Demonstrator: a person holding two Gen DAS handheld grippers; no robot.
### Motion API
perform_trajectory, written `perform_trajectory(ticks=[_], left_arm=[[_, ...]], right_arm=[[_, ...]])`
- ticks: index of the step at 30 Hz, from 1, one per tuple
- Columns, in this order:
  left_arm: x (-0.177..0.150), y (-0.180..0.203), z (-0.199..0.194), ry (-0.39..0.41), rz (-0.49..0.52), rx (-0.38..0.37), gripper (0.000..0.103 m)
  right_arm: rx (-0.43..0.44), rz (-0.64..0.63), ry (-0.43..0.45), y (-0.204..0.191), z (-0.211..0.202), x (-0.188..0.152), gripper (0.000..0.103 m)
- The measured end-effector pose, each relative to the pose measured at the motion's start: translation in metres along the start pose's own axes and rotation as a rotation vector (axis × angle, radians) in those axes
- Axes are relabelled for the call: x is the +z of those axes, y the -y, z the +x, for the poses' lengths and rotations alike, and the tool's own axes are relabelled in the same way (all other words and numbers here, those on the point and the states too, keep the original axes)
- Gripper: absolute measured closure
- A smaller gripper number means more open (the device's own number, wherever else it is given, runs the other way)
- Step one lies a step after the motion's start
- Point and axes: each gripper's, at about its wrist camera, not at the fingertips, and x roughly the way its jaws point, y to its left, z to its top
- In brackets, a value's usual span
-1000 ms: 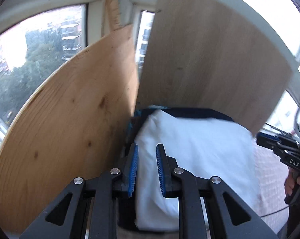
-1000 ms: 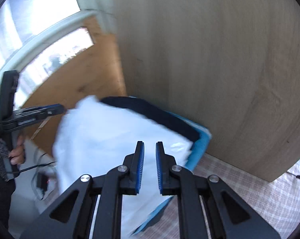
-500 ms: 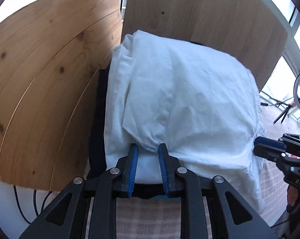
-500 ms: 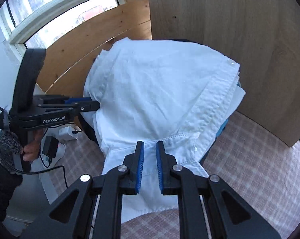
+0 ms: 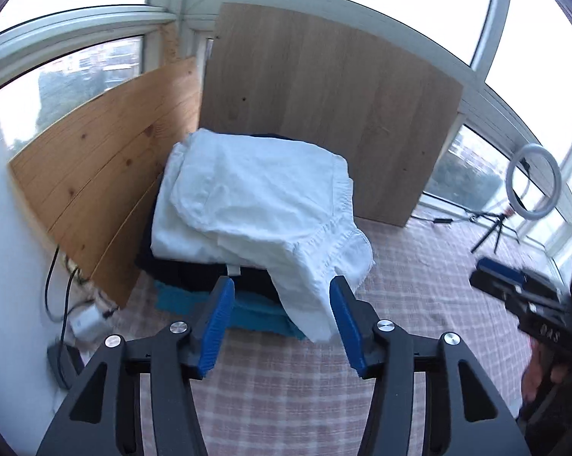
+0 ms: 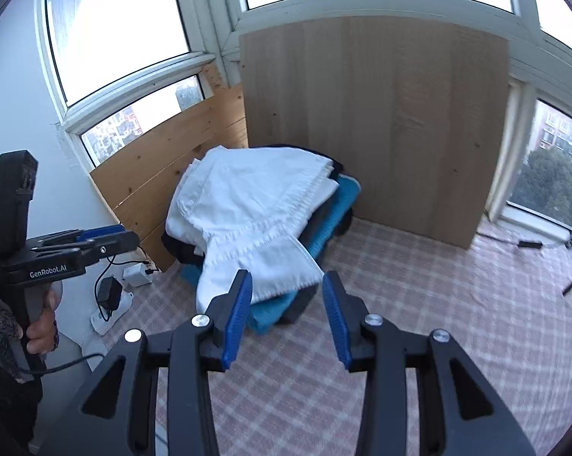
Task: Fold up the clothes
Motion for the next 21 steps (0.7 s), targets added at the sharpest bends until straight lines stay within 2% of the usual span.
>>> perform_trajectory(ticks=[3, 6, 11, 16, 21], left_arm=[[-0.018, 0.028, -0.014, 0.020, 0.001, 0.054, 0.053], [-0.039, 0.060, -0.036, 0.049, 0.048, 0.123, 0.052], [-0.068, 0.112, -0.068, 0.096, 0.086, 0.174, 0.045], [-0.095, 0.139, -0.085, 0.115, 0.077, 0.218, 0.044], [-0.121, 0.154, -0.091, 0.097, 0.048, 0.247, 0.044]], right_arm=[[0.003, 0.018, -0.024, 0.014, -0.021, -0.022, 0.064], [-0.004, 0.021, -0.028, 0.028, -0.042, -0.047, 0.064], [-0.006, 0.023, -0.002, 0.051, -0.085, -0.071, 0.064], [-0.020, 0.010, 0.010, 0.072, -0.118, -0.095, 0.064], [-0.025, 0.011, 0.000, 0.089, -0.140, -0.122, 0.064]])
